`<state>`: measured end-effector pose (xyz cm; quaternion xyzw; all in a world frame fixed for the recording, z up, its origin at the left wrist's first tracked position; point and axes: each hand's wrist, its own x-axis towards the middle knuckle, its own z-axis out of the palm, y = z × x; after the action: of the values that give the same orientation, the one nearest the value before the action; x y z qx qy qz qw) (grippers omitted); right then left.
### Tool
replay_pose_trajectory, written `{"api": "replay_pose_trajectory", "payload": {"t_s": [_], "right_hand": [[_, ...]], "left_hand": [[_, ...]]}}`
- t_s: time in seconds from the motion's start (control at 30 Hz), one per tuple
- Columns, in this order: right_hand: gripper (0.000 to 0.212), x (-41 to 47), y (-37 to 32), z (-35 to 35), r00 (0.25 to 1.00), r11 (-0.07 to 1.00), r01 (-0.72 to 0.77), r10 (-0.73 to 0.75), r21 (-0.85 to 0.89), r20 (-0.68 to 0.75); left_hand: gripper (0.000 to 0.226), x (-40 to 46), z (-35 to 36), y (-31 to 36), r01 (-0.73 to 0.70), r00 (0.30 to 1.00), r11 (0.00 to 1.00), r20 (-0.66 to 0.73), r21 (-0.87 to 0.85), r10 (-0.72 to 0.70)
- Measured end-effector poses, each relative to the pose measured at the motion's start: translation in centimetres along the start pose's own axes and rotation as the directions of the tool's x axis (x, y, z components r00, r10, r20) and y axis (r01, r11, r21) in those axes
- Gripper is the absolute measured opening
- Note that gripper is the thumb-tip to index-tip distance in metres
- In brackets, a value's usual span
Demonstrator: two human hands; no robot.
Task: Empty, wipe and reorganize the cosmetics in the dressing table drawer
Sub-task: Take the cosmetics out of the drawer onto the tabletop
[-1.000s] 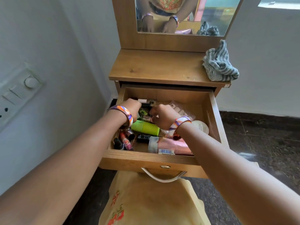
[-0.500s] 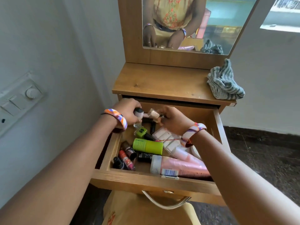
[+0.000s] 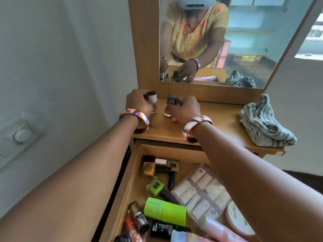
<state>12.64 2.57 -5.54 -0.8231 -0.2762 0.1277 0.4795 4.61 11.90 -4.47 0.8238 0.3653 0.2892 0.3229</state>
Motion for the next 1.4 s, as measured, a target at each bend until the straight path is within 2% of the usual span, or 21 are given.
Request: {"api": "replay_pose_trajectory", "payload": {"t_s": [0.2,0.37,0.63,0.77,0.83,0.9,0.93,1.0,1.07,1.13,1.23,1.4], "right_hand": [[0.031,2.9,-0.1,1.5,0.996,0.997,0.073,-0.075,-0.041,-0.051],[0.031,4.8,0.0,2.8,0.994,0.997,0.072,-0.075,-0.032,-0.085],[0.025,7.0,0.4,3.8,0.991,0.999,0.030,-0.034,-0.033,-0.131],[0.038,6.4,0.2,3.0,0.994,1.000,0.008,-0.008,-0.004,-0.108],[0.032,4.9,0.0,2.0,0.996,1.000,-0.007,0.010,0.029,-0.091],[0.014,2.5,-0.1,0.7,0.998,1.000,0.004,-0.003,0.019,-0.066],[0.008,1.0,-0.1,0.1,0.997,0.998,0.045,-0.048,-0.045,-0.054],[0.012,-2.2,0.3,-0.9,0.983,0.953,0.171,-0.181,-0.250,-0.016],[0.012,-5.6,0.8,-1.6,0.958,0.878,0.282,-0.283,-0.387,0.054],[0.011,-8.1,1.7,-1.6,0.929,0.798,0.370,-0.318,-0.476,0.189],[0.021,-9.6,3.7,-0.6,0.904,0.678,0.410,-0.212,-0.610,0.372],[0.022,-10.1,6.8,0.9,0.893,0.594,0.410,-0.106,-0.692,0.437]], "left_hand": [[0.040,2.6,1.6,-0.9,-0.009,0.995,0.999,-0.101,-0.039,0.005],[0.036,3.9,2.7,-1.2,0.008,0.983,0.998,-0.180,-0.057,-0.018],[0.037,4.5,3.7,-1.2,-0.017,0.988,0.998,-0.157,-0.062,0.007],[0.036,3.6,3.2,-0.5,0.016,0.987,0.999,-0.159,-0.033,-0.021],[0.031,2.1,2.4,-0.3,0.003,0.981,1.000,-0.192,-0.004,-0.004],[0.022,-0.3,1.2,0.0,-0.104,0.972,0.989,-0.198,0.108,0.124],[0.018,-1.7,0.5,0.0,-0.195,0.963,0.959,-0.144,0.208,0.227],[0.010,-4.5,-1.0,-0.1,-0.371,0.927,0.844,0.107,0.388,0.359],[0.009,-6.6,-1.6,-0.5,-0.421,0.892,0.784,0.365,0.456,0.267],[0.013,-8.1,-1.1,-1.2,-0.419,0.844,0.762,0.522,0.494,0.126],[0.022,-9.9,0.9,-2.3,-0.408,0.827,0.712,0.562,0.571,0.023],[0.031,-11.8,2.9,-4.0,-0.486,0.819,0.592,0.571,0.643,0.051]]}}
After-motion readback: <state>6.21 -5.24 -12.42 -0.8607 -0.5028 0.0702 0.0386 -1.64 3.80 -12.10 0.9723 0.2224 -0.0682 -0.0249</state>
